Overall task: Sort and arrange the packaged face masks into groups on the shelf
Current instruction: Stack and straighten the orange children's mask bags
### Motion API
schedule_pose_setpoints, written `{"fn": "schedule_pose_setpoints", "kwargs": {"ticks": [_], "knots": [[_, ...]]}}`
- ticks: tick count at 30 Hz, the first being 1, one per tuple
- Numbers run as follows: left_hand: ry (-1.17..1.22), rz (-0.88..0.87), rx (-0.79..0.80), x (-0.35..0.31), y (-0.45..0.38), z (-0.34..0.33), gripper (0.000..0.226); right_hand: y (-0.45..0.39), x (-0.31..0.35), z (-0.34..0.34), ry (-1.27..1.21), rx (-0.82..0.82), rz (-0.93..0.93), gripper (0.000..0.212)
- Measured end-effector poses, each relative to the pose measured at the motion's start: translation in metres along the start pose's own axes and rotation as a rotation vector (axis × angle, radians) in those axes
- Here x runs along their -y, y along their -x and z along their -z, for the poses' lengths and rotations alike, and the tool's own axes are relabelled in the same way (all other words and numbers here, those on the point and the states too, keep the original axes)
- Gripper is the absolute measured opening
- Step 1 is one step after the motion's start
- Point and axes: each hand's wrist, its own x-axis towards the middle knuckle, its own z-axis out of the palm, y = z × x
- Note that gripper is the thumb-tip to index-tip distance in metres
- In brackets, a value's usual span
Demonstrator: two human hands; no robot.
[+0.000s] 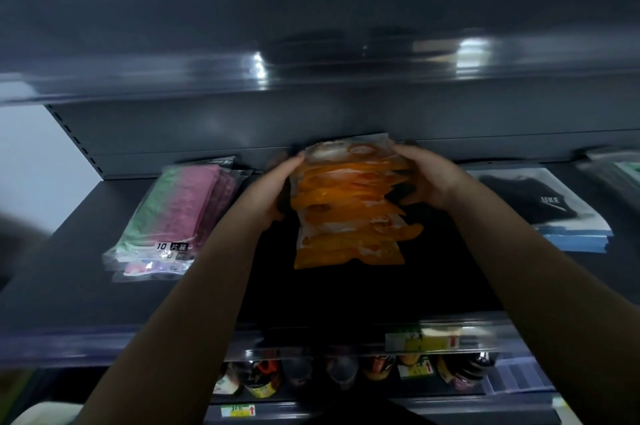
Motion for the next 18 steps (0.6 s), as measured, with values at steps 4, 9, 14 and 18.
{"fn": "schedule_pose_setpoints", "kwargs": {"ticks": [4, 9, 14, 18], "knots": [[-0.056, -0.252, -0.036, 0.020, 0.021, 0.004, 0.064, 0.030, -0.016, -0.006, 0.164, -0.197, 0.398, 0.104], [0.003, -0.319, -0.075, 0.040, 0.027, -0.007, 0.064, 0.052, -0.064, -0.032, 1.336, -0.272, 1.292, 0.068], [0.102, -0.260, -0.023, 0.040, 0.024, -0.011, 0.043, 0.032, -0.102, -0.046, 1.719, -0.186, 1.623, 0.048], [0.083, -0.260, 0.021, 0.038, 0.019, -0.011, 0.048, 0.018, -0.096, -0.053, 1.782, -0.232, 1.591, 0.086]]}}
